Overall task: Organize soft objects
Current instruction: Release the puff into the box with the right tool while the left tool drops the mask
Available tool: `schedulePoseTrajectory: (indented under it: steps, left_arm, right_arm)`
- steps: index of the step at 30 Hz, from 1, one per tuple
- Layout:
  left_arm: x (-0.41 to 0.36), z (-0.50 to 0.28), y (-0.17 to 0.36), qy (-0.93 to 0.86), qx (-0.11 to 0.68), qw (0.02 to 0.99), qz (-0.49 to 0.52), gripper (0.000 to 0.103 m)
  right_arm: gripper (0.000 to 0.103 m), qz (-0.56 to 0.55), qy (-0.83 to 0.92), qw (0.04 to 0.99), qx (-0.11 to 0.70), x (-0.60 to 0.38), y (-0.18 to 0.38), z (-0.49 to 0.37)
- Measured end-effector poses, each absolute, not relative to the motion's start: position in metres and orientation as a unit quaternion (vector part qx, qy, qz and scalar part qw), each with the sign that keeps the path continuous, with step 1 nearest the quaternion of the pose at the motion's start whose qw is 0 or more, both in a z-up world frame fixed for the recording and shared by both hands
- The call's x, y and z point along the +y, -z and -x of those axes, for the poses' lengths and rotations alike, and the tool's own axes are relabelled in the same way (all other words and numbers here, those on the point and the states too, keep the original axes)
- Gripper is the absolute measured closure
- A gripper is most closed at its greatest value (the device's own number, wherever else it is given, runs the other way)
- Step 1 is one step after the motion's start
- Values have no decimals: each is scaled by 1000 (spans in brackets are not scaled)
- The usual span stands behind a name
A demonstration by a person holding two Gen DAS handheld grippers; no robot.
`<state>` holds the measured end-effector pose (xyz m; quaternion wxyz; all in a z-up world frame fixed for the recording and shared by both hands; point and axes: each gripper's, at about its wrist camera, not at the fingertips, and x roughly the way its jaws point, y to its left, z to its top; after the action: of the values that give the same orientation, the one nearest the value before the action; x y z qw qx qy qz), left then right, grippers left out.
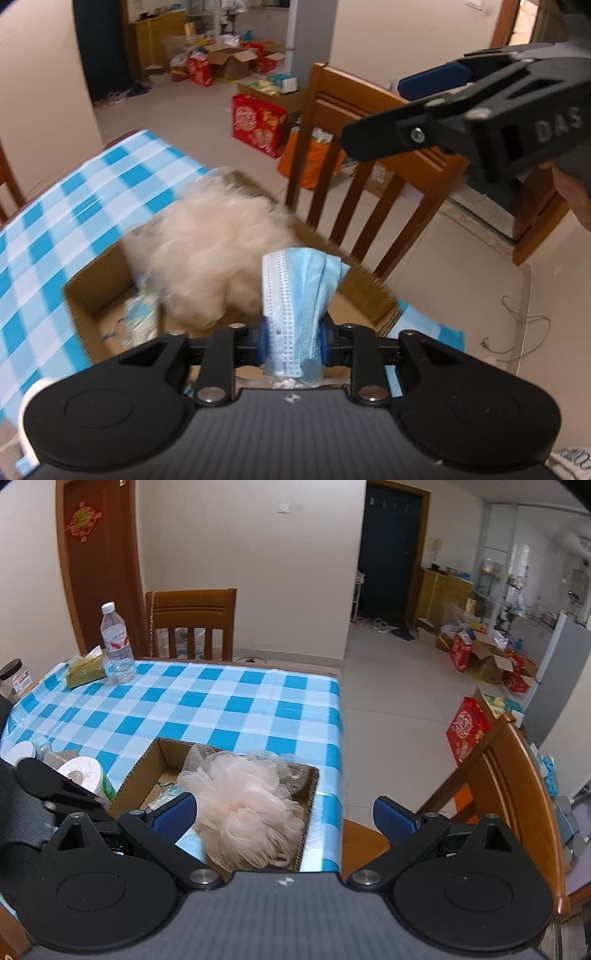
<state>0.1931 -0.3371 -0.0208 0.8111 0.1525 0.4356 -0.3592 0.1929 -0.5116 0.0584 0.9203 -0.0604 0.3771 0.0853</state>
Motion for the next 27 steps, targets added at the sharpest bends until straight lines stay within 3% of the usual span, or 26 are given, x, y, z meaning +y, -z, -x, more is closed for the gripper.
schedulePoseTrajectory:
  steps: [2, 3, 27]
  left_arm:
    - [-349, -194, 24, 370, 430, 810, -151, 13]
    - [-354, -194, 26, 372, 427, 810, -150, 8]
    - [-316, -156, 33, 271, 393, 865, -157, 5]
  right_arm:
    - [0, 59, -77, 922, 376, -515, -59, -188]
    - [0, 57, -74, 922, 377, -517, -59, -186]
    - [0, 49, -50, 899, 432, -462, -3, -163]
